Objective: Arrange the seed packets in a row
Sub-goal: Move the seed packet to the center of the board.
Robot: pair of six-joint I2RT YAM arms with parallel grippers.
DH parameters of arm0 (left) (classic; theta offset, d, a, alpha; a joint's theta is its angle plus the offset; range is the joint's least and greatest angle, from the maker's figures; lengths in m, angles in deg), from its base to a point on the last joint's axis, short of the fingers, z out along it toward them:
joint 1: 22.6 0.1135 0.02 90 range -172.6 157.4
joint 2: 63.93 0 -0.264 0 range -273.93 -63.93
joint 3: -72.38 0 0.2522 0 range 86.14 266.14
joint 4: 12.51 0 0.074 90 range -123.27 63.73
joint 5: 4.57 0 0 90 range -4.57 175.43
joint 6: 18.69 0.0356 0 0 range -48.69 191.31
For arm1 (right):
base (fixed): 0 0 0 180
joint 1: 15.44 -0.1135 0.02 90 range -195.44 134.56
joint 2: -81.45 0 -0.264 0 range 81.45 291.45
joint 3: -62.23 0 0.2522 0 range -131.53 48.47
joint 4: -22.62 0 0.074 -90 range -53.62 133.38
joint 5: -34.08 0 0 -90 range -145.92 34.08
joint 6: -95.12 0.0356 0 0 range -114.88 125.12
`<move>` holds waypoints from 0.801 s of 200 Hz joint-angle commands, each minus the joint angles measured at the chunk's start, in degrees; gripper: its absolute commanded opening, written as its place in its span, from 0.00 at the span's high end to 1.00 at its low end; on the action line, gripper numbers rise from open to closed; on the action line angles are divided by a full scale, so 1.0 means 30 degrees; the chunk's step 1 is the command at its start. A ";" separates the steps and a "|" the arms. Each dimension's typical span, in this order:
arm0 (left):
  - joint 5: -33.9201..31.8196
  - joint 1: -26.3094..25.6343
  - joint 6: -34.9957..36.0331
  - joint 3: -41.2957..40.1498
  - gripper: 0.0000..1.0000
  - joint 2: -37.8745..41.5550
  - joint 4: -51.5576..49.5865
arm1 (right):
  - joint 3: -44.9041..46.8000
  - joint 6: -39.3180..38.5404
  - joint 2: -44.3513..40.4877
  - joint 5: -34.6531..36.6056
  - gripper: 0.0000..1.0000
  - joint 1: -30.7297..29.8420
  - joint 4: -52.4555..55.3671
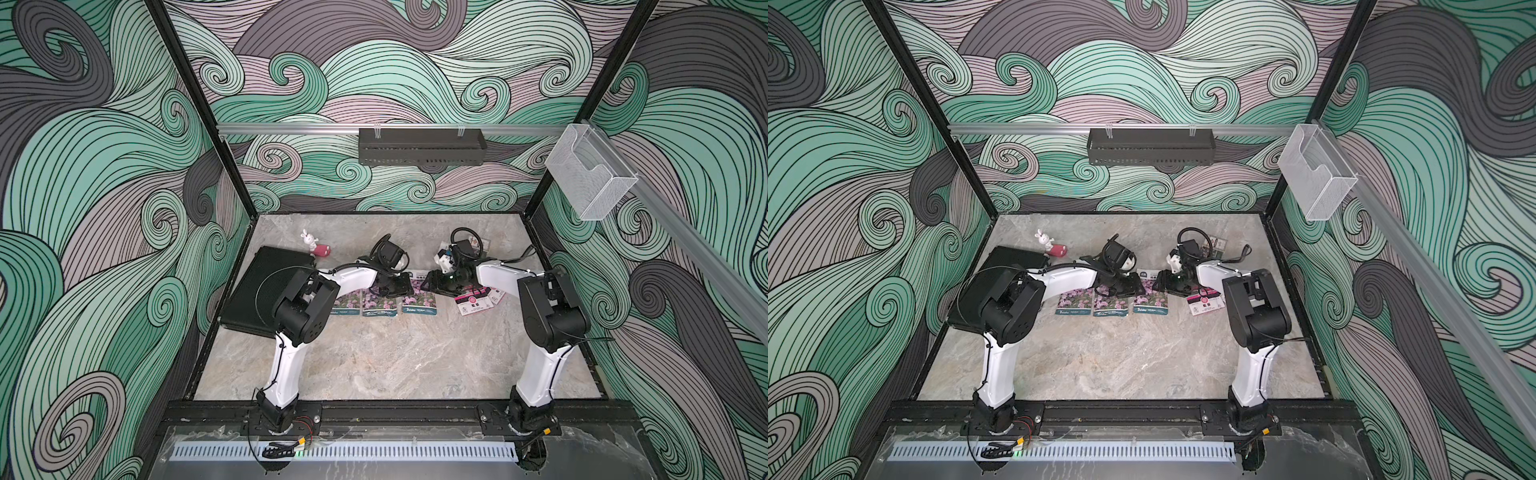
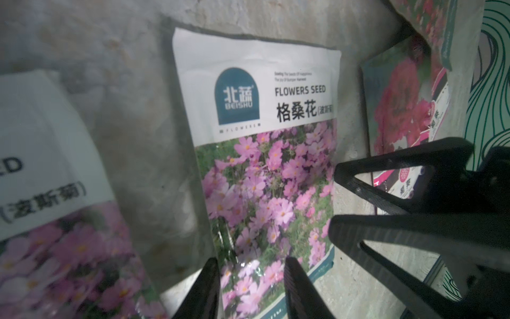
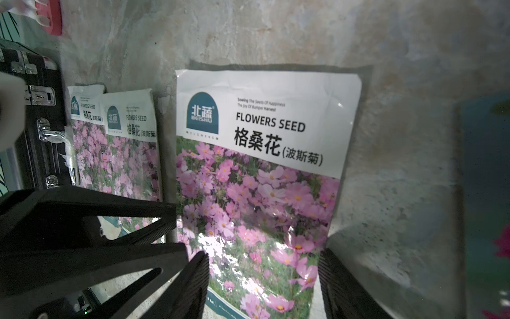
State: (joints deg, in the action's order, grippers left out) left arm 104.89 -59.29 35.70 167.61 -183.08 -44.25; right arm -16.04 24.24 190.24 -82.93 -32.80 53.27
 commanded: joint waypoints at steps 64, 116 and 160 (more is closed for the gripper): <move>-0.0504 -0.0369 -0.0257 -0.0547 0.60 0.1301 -0.0064 | 0.0322 0.0250 0.0518 0.0154 0.35 -0.0247 0.0437; -0.0764 -0.0367 -0.0081 -0.0578 0.60 0.1474 -0.0284 | 0.0263 0.0322 0.0620 0.0187 0.35 -0.0539 0.0403; -0.0863 -0.0359 0.0007 -0.0571 0.60 0.1691 -0.0476 | 0.0223 0.0363 0.0681 0.0253 0.35 -0.0672 0.0407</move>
State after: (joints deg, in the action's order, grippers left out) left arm 103.06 -59.92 35.67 165.79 -180.81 -44.68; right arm -16.04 24.67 190.33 -82.88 -34.09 52.92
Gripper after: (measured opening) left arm 0.397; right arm 0.652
